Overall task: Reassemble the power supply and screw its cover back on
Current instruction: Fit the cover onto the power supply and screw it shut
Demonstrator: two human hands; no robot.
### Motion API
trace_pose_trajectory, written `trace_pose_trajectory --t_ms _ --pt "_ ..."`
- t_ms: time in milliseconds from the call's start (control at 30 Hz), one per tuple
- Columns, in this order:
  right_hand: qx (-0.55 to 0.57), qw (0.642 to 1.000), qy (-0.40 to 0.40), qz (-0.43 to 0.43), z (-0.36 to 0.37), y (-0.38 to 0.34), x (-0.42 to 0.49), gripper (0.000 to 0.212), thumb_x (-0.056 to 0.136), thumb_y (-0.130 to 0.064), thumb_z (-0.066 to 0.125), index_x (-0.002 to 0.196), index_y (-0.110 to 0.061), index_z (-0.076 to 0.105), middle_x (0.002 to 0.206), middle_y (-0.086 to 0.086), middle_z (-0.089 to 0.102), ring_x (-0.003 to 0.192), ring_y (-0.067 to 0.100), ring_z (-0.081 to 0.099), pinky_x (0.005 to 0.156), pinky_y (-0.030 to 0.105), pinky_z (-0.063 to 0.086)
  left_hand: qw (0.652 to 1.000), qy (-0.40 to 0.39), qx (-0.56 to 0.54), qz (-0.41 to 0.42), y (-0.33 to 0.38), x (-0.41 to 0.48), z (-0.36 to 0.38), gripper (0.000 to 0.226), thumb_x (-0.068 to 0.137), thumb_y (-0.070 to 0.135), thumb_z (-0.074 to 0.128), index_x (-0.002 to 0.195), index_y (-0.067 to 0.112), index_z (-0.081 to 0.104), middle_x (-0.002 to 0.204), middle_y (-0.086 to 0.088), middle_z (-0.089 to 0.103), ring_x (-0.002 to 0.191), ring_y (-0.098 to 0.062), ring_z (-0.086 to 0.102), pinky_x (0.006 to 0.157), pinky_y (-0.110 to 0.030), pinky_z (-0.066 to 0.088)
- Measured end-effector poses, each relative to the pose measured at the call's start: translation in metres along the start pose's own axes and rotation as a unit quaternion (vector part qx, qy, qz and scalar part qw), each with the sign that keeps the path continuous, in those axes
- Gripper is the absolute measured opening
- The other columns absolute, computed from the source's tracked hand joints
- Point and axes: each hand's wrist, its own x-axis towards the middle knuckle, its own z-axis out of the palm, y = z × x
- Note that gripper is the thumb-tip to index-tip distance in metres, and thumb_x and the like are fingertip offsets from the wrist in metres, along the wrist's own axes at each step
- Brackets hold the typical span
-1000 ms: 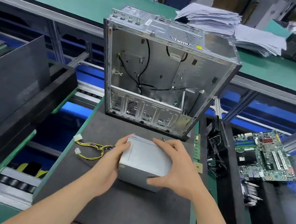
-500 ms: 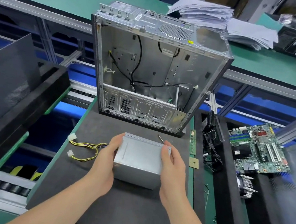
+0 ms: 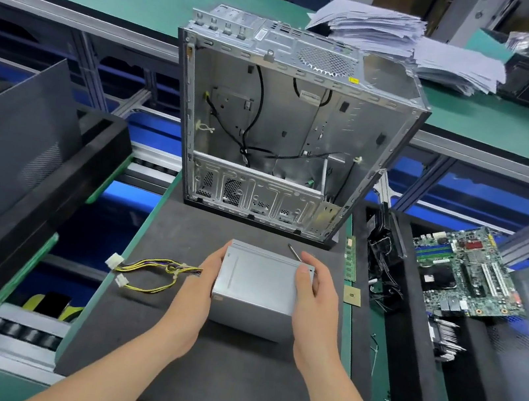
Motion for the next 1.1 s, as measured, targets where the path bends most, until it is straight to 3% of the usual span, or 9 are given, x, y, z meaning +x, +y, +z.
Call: trace_pose_trajectory --t_ms 100,200,300,367,500,800,967,1100 --pt "0.010 1.000 0.001 0.010 0.000 -0.002 -0.001 0.025 0.105 -0.040 0.052 0.122 -0.054 0.065 0.121 -0.004 0.064 0.118 0.020 0.058 0.105 0.043 0.047 1.000 0.007 -0.027 -0.001 0.002 0.000 0.004 0.047 0.093 0.073 0.048 0.130 0.050 0.065 0.123 0.015 0.074 0.120 -0.008 0.066 0.117 -0.046 0.037" --pt "0.011 1.000 -0.001 0.009 0.000 -0.002 -0.001 0.025 0.106 -0.038 0.052 0.122 -0.052 0.065 0.121 0.000 0.065 0.119 0.023 0.058 0.109 0.046 0.046 0.998 0.010 -0.069 -0.012 0.003 -0.004 0.007 0.041 0.096 0.068 0.053 0.129 0.049 0.066 0.125 0.013 0.073 0.122 -0.012 0.066 0.114 -0.045 0.041" --pt "0.017 1.000 0.000 0.013 0.001 -0.003 0.000 0.026 0.106 -0.036 0.051 0.122 -0.051 0.066 0.122 0.005 0.064 0.119 0.028 0.058 0.110 0.053 0.045 0.992 -0.026 -0.121 -0.024 0.009 -0.010 0.002 0.044 0.092 0.067 0.061 0.130 0.046 0.068 0.128 0.009 0.073 0.121 -0.012 0.068 0.096 -0.038 0.052" --pt "0.030 0.999 0.000 0.020 0.001 -0.004 0.000 0.028 0.106 -0.033 0.052 0.121 -0.051 0.068 0.124 -0.002 0.067 0.123 0.023 0.059 0.114 0.054 0.044 0.990 -0.032 -0.130 -0.038 0.014 -0.009 0.001 0.043 0.091 0.065 0.065 0.128 0.045 0.070 0.126 0.009 0.074 0.116 -0.011 0.070 0.090 -0.035 0.057" --pt "0.068 0.997 0.006 0.040 -0.002 -0.004 0.002 0.032 0.106 -0.023 0.055 0.117 -0.046 0.073 0.128 -0.008 0.069 0.127 0.020 0.060 0.117 0.053 0.042 0.995 -0.005 -0.091 -0.028 0.013 -0.003 0.006 0.033 0.100 0.040 0.061 0.132 0.050 0.061 0.127 0.013 0.072 0.123 -0.015 0.065 0.112 -0.047 0.046" --pt "0.111 0.991 0.025 0.065 0.000 -0.007 0.007 0.034 0.098 -0.011 0.060 0.115 -0.034 0.078 0.118 -0.002 0.075 0.121 0.030 0.064 0.111 0.051 0.047 0.997 0.011 -0.076 -0.002 0.014 0.003 0.003 0.036 0.101 0.018 0.064 0.133 0.034 0.063 0.125 0.008 0.074 0.122 -0.018 0.067 0.101 -0.038 0.052" --pt "0.120 0.990 0.036 0.061 0.002 -0.008 0.008 0.032 0.096 -0.008 0.063 0.112 -0.031 0.078 0.111 -0.011 0.077 0.112 0.024 0.069 0.106 0.048 0.052 0.994 0.075 -0.074 -0.033 0.019 0.007 0.014 0.017 0.095 0.038 0.071 0.112 0.036 0.070 0.110 0.008 0.076 0.115 -0.022 0.068 0.104 -0.048 0.050" --pt "0.136 0.988 0.033 0.064 0.001 -0.008 0.011 0.034 0.096 -0.005 0.063 0.113 -0.030 0.079 0.113 -0.011 0.077 0.097 0.012 0.073 0.095 0.041 0.057 0.992 0.082 -0.098 -0.022 0.018 0.011 0.015 0.017 0.094 0.030 0.074 0.110 0.032 0.070 0.093 0.014 0.077 0.100 -0.018 0.071 0.081 -0.035 0.054"
